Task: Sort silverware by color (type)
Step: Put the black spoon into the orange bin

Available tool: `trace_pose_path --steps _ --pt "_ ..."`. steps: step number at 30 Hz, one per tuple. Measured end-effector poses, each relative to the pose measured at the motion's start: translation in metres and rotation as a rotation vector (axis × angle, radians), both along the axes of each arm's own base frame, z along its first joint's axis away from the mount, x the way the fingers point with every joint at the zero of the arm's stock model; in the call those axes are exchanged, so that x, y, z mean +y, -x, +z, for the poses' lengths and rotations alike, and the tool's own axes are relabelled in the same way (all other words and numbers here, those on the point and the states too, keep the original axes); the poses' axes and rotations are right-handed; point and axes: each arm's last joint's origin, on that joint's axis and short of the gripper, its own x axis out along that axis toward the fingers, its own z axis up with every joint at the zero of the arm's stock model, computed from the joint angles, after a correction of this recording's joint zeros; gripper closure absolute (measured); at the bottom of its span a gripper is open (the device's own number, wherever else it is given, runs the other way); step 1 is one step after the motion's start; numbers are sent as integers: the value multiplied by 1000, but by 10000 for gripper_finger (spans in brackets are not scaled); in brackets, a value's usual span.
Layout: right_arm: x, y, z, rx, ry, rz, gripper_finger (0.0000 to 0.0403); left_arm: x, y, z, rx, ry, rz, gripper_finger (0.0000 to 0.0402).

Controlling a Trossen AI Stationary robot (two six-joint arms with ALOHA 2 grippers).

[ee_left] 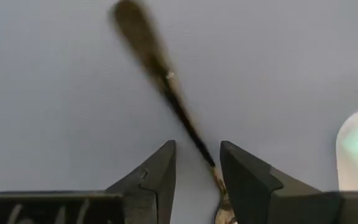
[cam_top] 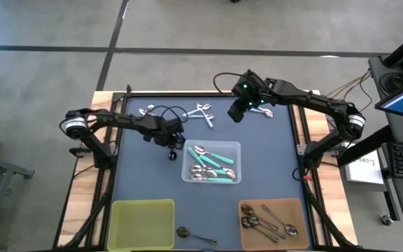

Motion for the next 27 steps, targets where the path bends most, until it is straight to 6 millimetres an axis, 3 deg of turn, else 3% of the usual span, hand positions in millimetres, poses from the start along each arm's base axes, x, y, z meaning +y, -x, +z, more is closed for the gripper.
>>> trace_pose_path --steps 9,18,27 --pt "1 1 -1 17 -11 -1 310 -4 12 -13 33 -15 70 300" --pt "1 1 -1 17 -11 -2 310 -1 5 -10 59 -66 -25 394" --pt "1 2 -2 21 -17 -6 310 -2 6 0 11 -71 -52 400"
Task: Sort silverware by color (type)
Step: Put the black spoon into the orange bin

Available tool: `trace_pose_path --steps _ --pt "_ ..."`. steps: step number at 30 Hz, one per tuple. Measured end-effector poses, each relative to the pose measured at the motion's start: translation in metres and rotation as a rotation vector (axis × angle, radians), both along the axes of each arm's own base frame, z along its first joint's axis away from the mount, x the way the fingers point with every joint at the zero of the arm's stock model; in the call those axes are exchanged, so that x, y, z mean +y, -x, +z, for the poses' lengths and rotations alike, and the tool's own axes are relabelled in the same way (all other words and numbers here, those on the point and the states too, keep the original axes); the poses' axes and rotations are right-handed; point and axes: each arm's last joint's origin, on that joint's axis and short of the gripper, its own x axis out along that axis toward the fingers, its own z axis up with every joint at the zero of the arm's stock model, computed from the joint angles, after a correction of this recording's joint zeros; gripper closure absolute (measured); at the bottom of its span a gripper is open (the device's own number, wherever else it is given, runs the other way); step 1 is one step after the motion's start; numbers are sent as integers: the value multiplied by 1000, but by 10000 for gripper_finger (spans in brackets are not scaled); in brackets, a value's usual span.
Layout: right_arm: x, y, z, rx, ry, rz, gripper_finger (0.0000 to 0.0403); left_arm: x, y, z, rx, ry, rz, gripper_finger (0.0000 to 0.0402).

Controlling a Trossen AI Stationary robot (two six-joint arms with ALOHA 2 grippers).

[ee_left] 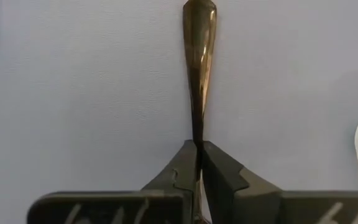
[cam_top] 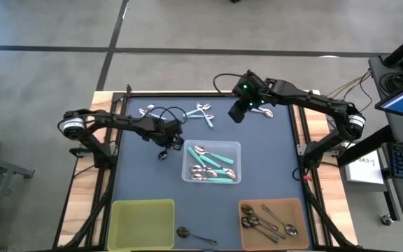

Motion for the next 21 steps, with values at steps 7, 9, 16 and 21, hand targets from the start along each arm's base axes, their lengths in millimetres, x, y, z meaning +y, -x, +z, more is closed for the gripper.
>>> trace_pose_path --steps 7,9,16,21 --pt "0 0 0 -16 -33 -32 310 1 3 30 -137 -61 9 401" --pt "1 -1 0 -41 -76 -12 310 0 4 39 -186 -76 9 401" --pt "3 -15 -1 -295 -242 121 310 3 -4 82 -520 -211 -50 401" --pt "1 -27 -5 -554 -363 146 310 3 -8 106 -709 -288 -75 401"
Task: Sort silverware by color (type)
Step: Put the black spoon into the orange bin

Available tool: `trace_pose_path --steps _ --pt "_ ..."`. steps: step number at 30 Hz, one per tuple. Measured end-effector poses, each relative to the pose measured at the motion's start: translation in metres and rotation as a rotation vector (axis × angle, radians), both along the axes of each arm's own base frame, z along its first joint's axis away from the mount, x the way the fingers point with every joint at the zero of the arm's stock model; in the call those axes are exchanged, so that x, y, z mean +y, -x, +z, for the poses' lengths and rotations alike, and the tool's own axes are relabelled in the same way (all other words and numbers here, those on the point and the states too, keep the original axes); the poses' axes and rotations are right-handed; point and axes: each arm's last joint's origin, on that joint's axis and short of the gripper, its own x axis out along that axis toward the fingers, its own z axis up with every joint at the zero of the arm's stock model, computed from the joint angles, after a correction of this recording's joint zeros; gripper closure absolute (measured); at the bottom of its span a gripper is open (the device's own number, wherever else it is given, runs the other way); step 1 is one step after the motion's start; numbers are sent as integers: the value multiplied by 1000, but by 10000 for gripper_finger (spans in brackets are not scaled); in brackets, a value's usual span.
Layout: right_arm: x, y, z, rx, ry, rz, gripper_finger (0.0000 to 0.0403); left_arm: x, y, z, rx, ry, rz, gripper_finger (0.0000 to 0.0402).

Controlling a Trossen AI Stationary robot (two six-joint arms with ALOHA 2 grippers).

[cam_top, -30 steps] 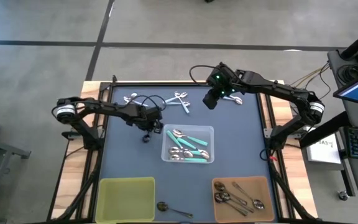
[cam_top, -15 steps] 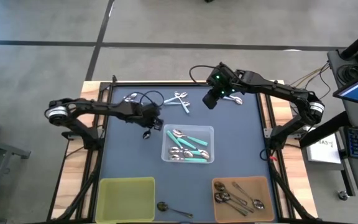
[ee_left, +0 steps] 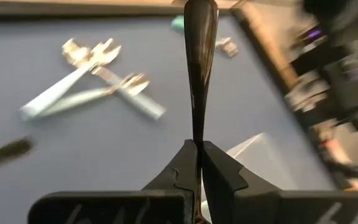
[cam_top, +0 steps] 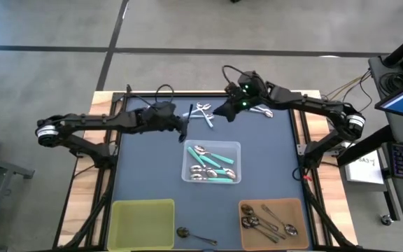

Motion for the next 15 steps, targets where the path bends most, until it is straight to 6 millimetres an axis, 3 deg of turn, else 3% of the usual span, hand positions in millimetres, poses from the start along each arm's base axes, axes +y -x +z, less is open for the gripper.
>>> trace_pose_path --steps 7,15 --pt "-2 -5 -7 -231 -198 -109 309 3 -6 13 -120 -37 -2 402" --pt "-2 -4 -17 -232 -232 -227 268 10 -22 19 -140 -57 15 402"
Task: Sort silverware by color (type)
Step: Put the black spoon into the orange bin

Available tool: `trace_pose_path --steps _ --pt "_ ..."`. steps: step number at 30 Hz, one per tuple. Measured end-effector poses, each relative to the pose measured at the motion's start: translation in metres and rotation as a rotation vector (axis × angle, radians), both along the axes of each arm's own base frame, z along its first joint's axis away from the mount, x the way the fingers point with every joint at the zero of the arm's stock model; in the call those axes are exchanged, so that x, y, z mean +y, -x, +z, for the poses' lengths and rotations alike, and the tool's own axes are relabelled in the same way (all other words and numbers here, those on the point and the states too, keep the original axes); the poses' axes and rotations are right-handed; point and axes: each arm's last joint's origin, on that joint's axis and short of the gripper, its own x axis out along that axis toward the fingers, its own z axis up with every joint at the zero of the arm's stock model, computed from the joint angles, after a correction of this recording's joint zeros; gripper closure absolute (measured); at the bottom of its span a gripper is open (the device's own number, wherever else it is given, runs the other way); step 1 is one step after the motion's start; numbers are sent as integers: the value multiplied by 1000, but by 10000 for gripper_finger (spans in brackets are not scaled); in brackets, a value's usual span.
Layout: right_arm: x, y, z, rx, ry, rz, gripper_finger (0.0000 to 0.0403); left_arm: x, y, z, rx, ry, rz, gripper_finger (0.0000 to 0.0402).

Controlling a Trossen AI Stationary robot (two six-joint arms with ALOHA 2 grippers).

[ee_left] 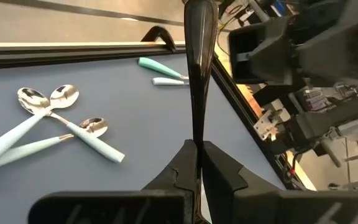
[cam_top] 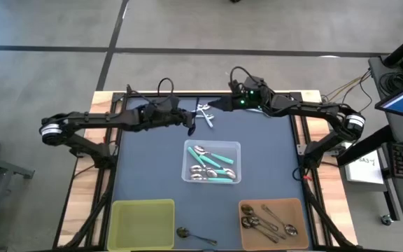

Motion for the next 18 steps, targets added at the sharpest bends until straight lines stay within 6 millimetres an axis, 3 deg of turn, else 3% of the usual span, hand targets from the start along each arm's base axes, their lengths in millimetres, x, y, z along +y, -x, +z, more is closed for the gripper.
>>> trace_pose_path --steps 5,11,18 --pt "-2 0 0 7 2 -66 239 8 -17 -6 26 16 10 402" --pt "-4 2 -5 61 -6 -132 230 15 -46 1 21 5 -53 401" --pt "-5 3 -9 104 18 -163 229 19 -59 9 27 -12 -70 401"
